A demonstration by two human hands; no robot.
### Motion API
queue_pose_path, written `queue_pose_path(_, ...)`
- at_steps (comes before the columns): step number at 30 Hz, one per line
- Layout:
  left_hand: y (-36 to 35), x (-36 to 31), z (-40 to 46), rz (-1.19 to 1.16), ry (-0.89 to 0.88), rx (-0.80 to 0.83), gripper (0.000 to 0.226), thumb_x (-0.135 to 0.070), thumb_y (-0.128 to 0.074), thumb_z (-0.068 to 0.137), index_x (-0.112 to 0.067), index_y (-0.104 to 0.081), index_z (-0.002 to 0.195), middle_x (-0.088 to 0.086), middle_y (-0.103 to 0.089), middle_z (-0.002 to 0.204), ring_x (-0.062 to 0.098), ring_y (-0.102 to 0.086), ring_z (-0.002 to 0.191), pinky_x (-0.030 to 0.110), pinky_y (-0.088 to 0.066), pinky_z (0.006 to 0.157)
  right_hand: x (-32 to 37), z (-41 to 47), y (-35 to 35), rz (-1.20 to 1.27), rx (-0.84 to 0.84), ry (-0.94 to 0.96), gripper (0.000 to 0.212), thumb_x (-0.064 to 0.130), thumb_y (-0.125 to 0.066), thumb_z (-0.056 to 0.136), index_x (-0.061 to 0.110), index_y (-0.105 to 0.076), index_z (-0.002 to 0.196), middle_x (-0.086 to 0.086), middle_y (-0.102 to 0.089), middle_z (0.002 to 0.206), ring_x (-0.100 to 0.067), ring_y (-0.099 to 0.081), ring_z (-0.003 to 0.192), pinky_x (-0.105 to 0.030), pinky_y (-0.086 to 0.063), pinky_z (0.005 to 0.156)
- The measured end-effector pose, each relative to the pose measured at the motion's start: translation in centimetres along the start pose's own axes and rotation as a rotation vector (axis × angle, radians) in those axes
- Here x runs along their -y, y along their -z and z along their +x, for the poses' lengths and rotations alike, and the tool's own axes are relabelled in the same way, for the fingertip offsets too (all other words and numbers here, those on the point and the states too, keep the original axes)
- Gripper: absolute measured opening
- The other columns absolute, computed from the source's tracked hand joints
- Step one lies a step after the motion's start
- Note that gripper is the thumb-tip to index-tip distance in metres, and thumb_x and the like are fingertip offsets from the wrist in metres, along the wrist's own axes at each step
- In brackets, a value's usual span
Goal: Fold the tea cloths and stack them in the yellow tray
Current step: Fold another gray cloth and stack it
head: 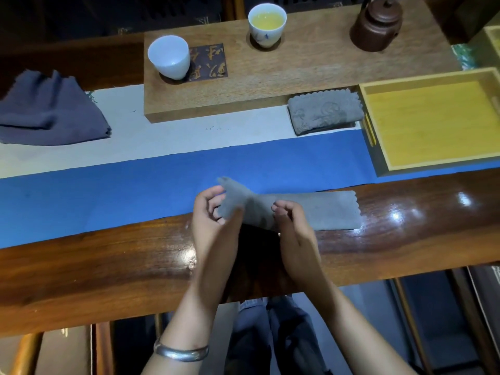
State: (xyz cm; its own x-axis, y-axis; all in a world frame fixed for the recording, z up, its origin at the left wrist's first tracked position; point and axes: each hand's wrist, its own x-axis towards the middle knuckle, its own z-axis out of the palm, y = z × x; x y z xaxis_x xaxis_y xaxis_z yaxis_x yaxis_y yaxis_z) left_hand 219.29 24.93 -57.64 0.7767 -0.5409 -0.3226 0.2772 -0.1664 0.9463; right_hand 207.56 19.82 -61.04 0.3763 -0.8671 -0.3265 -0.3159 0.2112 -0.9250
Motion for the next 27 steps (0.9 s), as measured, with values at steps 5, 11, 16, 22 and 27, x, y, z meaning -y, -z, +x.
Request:
queue_pose_path(5,-3.3,-0.8,-1.0,0.383,-0.334,0.267,0.042,-0.015,-0.071,0.072,-0.025,-0.055,0.111,-0.012,-0.061,0.105,0.001,-0.061,0.092,0.014,-0.047,0.077,3.6,2.2,2.0,0.577,0.084,-0.41,0.063,0.056,-0.039,0.089,0.001,-0.057,0.114,-0.019,-0.066,0.1,-0.02,-0.063,0.082,-0.029,-0.045,0.071)
queue_pose_path(11,-7.3,0.3,-2.3,0.745,-0.457,0.572,0.031,-0.019,-0.061,0.071,-0.018,-0.052,0.1,-0.009,-0.046,0.091,0.005,-0.044,0.082,0.026,-0.04,0.072,4.7,1.4,7.0,0.457,0.095,-0.212,0.04,0.043,-0.063,0.085,0.004,-0.065,0.093,-0.009,-0.063,0.086,-0.019,-0.064,0.086,-0.032,-0.05,0.08)
queue_pose_path(16,-8.2,1.9,-2.9,0.798,-0.561,0.549,0.046,-0.03,-0.069,0.073,-0.013,-0.057,0.114,0.003,-0.053,0.112,0.019,-0.053,0.104,0.031,-0.043,0.088,3.0,2.2,10.5,0.239,-0.084,-0.15,0.009,0.01,-0.06,0.09,0.009,-0.067,0.085,-0.007,-0.068,0.079,-0.013,-0.065,0.073,-0.022,-0.051,0.065)
queue_pose_path(22,-7.3,3.3,-2.4,0.8,-0.471,0.302,0.019,-0.026,-0.058,0.089,-0.01,-0.061,0.1,0.005,-0.056,0.105,0.021,-0.053,0.099,0.027,-0.041,0.085,0.3,2.6,13.0,-0.152,-0.12,-0.138,0.01,0.014,-0.064,0.088,0.005,-0.065,0.086,-0.018,-0.062,0.074,-0.026,-0.055,0.068,-0.03,-0.041,0.066)
queue_pose_path(27,-7.3,3.9,-1.6,0.835,-0.293,0.184,0.031,-0.022,-0.067,0.085,-0.009,-0.055,0.11,0.007,-0.054,0.107,0.023,-0.051,0.103,0.02,-0.035,0.087,-1.1,1.9,12.5,-0.534,-0.285,-0.107,0.016,0.021,-0.064,0.084,0.006,-0.06,0.082,-0.003,-0.05,0.084,-0.02,-0.047,0.092,-0.027,-0.024,0.061)
